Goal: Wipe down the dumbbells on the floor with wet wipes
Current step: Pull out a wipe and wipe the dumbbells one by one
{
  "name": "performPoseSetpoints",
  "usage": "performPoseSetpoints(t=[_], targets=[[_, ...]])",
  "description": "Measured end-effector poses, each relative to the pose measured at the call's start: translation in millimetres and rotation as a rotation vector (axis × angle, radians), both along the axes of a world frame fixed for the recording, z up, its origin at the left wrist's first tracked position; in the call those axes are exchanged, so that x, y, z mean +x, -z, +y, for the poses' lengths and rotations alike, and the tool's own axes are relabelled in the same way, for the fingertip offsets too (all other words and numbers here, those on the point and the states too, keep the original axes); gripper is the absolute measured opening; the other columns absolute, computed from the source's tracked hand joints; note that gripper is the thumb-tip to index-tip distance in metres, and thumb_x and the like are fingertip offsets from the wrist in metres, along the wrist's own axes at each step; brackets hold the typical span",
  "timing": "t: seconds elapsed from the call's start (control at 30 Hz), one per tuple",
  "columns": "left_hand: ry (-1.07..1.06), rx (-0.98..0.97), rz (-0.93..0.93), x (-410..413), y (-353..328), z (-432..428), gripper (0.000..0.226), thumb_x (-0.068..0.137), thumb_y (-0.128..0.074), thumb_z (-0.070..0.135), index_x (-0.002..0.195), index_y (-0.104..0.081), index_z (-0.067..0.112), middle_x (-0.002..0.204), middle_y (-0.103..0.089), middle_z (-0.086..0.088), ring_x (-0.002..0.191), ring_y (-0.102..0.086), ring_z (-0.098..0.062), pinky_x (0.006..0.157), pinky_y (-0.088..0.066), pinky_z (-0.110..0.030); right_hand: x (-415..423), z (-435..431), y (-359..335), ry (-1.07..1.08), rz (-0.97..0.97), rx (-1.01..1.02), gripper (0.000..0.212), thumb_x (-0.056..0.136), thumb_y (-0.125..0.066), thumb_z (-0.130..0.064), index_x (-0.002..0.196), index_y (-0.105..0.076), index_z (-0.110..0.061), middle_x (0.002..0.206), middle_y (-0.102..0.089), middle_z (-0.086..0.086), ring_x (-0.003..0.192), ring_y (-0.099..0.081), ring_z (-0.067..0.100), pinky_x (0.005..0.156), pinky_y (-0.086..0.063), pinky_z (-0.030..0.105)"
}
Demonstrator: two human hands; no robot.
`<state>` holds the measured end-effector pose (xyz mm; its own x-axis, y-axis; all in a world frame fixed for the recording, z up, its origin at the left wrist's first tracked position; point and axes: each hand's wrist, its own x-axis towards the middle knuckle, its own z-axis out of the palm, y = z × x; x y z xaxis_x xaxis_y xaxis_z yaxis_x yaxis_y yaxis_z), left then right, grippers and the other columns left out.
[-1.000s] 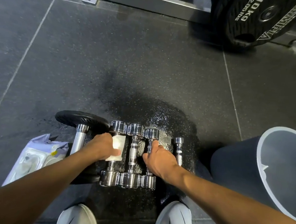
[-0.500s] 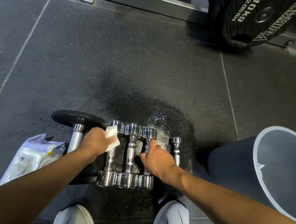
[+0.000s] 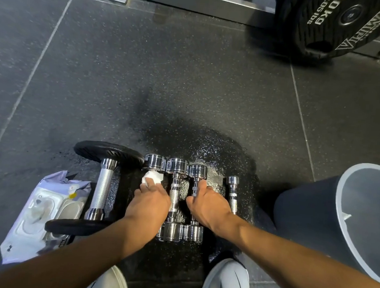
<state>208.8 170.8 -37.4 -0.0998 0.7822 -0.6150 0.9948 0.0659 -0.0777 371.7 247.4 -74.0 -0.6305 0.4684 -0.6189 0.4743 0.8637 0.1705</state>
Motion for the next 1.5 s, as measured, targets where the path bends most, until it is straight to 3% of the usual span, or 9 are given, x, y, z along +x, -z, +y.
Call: performPoseSetpoints(t=[0.17,0.37,0.6,0.73,0.9,1.17,1.33,1.43,1.5], targets=[[-0.041,-0.260,-0.029,11,-13,-1,0.064,0.093,-0.053,-0.012,0.153,-0.036,0.001,0.153,-0.026,-0.044,0.131,-0.050,-0.049,0.105,-0.050,-0.047,0,0,-2,-0.067,-0.030,0.034,0.010,0.104,-0.043,0.003,0.099,-0.039,-0.005,0.099,-0.042,0.026,0.052,-0.040,0.014,0.035,-0.040,0.022],[-0.106,-0.267,-0.142,12,-29,0,0.040,0.093,-0.053,-0.005,0.130,-0.061,0.010,0.130,-0.063,-0.012,0.122,-0.060,-0.032,0.098,-0.047,-0.041,2,0,-1,-0.101,-0.072,0.066,0.015,0.104,-0.045,0.003,0.095,-0.036,-0.006,0.099,-0.044,0.028,0.051,-0.039,0.013,0.032,-0.033,0.022],[-0.191,-0.080,-0.243,-8,-32,7,0.035,0.098,-0.046,-0.007,0.128,-0.056,0.008,0.103,-0.061,-0.006,0.094,-0.060,-0.021,0.086,-0.053,-0.033,-1,1,-5,-0.065,-0.022,0.025,0.016,0.103,-0.044,0.005,0.095,-0.037,-0.007,0.090,-0.035,0.021,0.057,-0.045,0.015,0.036,-0.042,0.023],[-0.110,0.097,-0.118,-11,-29,17,0.064,0.092,-0.052,-0.013,0.152,-0.030,-0.007,0.140,-0.053,-0.029,0.117,-0.062,-0.035,0.102,-0.049,-0.040,0,-1,-7,-0.096,-0.054,0.039,0.017,0.101,-0.044,0.009,0.099,-0.034,-0.004,0.092,-0.037,0.024,0.061,-0.048,0.015,0.043,-0.053,0.026],[0.145,0.166,0.033,2,-24,18,0.079,0.090,-0.059,-0.010,0.153,-0.011,-0.015,0.153,-0.029,-0.043,0.139,-0.043,-0.047,0.117,-0.036,-0.049,-3,-1,-13,-0.085,-0.049,0.029,0.016,0.100,-0.047,0.008,0.100,-0.036,-0.004,0.105,-0.042,0.029,0.065,-0.054,0.021,0.046,-0.055,0.030],[0.173,0.183,0.240,-11,-31,30,0.054,0.091,-0.052,-0.008,0.141,-0.034,-0.021,0.129,-0.053,-0.035,0.115,-0.054,-0.039,0.098,-0.050,-0.039,-1,0,-12,-0.019,-0.048,-0.030,0.015,0.102,-0.045,0.008,0.098,-0.040,-0.006,0.089,-0.030,0.024,0.065,-0.054,0.018,0.046,-0.057,0.030],[0.220,0.158,0.282,-11,-30,40,0.056,0.093,-0.050,-0.009,0.144,-0.032,-0.020,0.130,-0.053,-0.036,0.118,-0.054,-0.041,0.097,-0.049,-0.039,-1,2,-13,0.084,0.003,-0.087,0.012,0.105,-0.045,0.000,0.098,-0.039,-0.007,0.092,-0.033,0.022,0.059,-0.049,0.017,0.040,-0.049,0.027],[0.234,0.123,0.293,-6,-32,36,0.060,0.095,-0.050,-0.010,0.146,-0.022,-0.023,0.140,-0.043,-0.044,0.128,-0.051,-0.049,0.105,-0.047,-0.043,3,9,-20,0.357,0.179,-0.145,0.021,0.109,-0.040,-0.025,0.113,-0.047,-0.005,0.086,-0.051,0.012,0.059,-0.062,0.022,0.048,-0.057,0.032],[0.209,0.054,0.260,-4,-32,27,0.051,0.095,-0.052,-0.009,0.142,-0.036,-0.018,0.133,-0.053,-0.038,0.119,-0.058,-0.041,0.101,-0.052,-0.041,12,16,-29,0.570,0.257,-0.133,0.037,0.109,-0.035,-0.038,0.116,-0.052,-0.005,0.083,-0.062,0.008,0.067,-0.069,0.025,0.057,-0.061,0.037]])
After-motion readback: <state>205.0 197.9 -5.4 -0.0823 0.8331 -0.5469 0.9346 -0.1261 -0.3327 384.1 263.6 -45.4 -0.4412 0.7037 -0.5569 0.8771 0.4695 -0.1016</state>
